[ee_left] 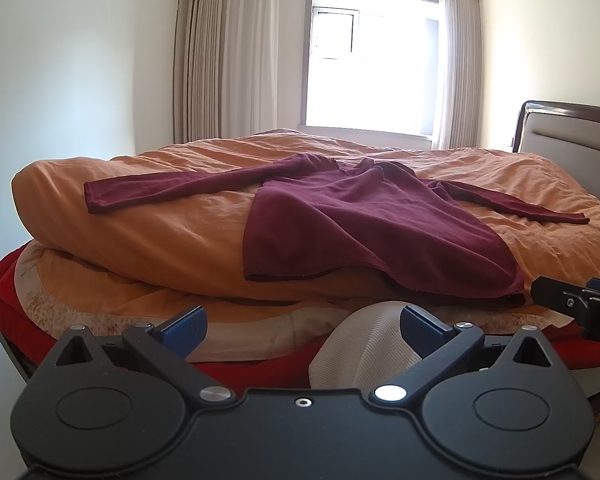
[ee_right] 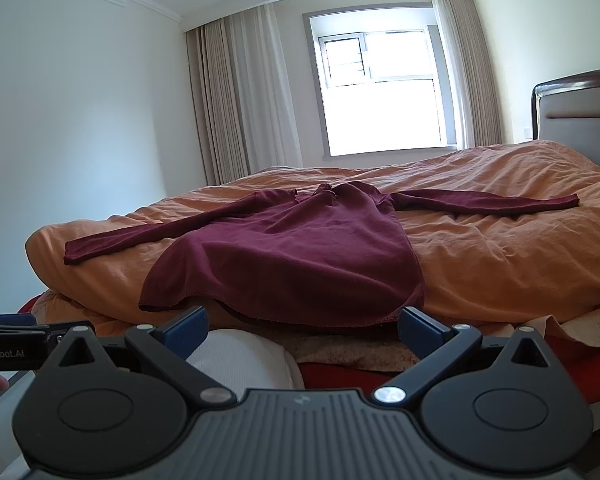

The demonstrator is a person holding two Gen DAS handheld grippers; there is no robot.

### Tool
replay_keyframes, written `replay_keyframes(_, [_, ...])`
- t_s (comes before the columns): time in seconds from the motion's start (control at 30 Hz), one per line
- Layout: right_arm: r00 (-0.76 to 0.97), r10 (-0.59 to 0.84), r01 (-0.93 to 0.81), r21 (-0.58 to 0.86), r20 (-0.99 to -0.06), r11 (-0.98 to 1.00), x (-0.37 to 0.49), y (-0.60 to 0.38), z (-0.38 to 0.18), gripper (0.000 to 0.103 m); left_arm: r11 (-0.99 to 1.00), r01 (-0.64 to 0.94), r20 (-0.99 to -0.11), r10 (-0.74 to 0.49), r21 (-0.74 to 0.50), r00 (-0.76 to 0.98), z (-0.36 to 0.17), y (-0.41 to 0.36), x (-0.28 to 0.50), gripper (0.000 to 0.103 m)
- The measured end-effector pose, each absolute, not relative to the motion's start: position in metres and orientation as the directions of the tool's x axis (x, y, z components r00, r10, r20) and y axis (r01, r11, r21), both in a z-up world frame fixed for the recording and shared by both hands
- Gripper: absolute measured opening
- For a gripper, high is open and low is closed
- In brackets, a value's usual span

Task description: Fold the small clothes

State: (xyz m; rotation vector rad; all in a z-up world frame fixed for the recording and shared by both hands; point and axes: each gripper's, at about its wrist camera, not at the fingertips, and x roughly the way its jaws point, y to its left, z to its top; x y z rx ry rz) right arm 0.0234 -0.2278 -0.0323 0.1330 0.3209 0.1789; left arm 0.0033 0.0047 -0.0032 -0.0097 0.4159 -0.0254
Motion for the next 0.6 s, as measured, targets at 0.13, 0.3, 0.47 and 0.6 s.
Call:
replay_keyframes(0.13, [0.933,0.193,-0.149,0.161,-0.305,0.976,0.0238,-0.2272,-0.0326,0.103,1.0,0.02,-0.404,-0.024,-0.014,0.914,-0.0034,0.0034,0.0019,0.102])
replay_keyframes(0.3, [0.932,0.191,-0.147,0.161,-0.309,0.976,0.0242,-0.227,-0.0331,0.103,1.0,0.02,-0.405,-0.026,-0.017,0.914,-0.0048,0.003,0.0011,0.102])
replay_keyframes(0.47, [0.932,0.192,-0.148,0.161,-0.309,0.976,0.0245,-0.2276,-0.0328,0.103,1.0,0.021,-0.405,-0.027,-0.02,0.914,-0.0051,0.0038,0.0018,0.102])
replay_keyframes(0.6, [0.931,0.193,-0.148,0.164,-0.311,0.975,0.0247,-0.2278,-0.0331,0.103,1.0,0.02,-0.405,-0.026,-0.021,0.914,-0.0052,0.0035,0.0015,0.102])
